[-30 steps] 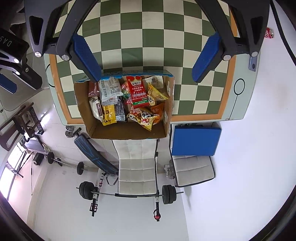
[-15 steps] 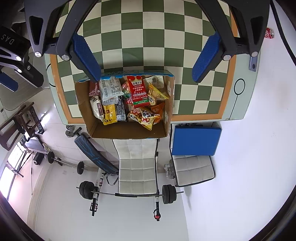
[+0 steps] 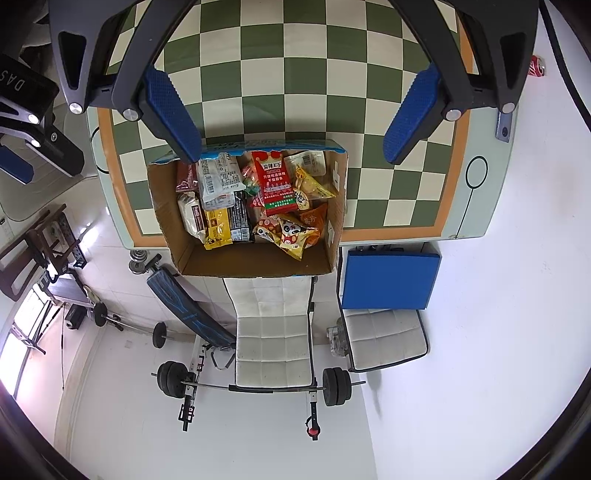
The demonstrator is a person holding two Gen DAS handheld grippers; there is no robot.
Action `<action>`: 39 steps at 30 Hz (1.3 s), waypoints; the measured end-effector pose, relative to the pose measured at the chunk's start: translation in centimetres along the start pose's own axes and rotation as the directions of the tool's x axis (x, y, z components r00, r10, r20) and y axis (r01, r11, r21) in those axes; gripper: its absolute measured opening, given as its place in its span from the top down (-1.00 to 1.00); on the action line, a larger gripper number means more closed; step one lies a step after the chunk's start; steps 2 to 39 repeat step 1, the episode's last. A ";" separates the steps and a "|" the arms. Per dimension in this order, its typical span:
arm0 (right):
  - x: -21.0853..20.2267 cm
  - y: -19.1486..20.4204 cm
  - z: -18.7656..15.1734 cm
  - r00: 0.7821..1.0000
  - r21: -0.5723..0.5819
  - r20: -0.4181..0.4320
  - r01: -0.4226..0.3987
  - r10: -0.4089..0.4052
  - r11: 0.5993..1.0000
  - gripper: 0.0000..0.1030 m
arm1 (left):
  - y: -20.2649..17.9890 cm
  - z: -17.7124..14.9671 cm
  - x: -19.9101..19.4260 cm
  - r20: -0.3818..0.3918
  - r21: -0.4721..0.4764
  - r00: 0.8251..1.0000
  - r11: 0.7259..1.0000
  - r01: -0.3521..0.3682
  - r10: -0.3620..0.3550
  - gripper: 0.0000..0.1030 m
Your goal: Organize snacks
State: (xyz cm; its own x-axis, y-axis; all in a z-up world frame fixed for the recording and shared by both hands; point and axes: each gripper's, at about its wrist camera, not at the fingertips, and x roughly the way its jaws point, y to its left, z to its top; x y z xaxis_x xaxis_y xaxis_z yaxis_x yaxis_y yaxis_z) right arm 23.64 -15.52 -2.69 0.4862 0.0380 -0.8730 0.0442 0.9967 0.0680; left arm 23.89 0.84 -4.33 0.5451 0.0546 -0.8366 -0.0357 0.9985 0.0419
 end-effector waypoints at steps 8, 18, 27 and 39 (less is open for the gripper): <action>-0.1 0.0 0.1 1.000 0.002 -0.001 -0.001 0.001 1.000 -0.99 | 0.0 0.0 0.0 -0.001 0.001 1.000 1.000 0.002 -0.002 -0.96; -0.1 0.0 0.1 1.000 0.002 -0.001 -0.001 0.001 1.000 -0.99 | 0.0 0.0 0.0 -0.001 0.001 1.000 1.000 0.002 -0.002 -0.96; -0.1 0.0 0.1 1.000 0.002 -0.001 -0.001 0.001 1.000 -0.99 | 0.0 0.0 0.0 -0.001 0.001 1.000 1.000 0.002 -0.002 -0.96; -0.1 0.0 0.1 1.000 0.002 -0.001 -0.001 0.001 1.000 -0.99 | 0.0 0.0 0.0 -0.001 0.001 1.000 1.000 0.002 -0.002 -0.96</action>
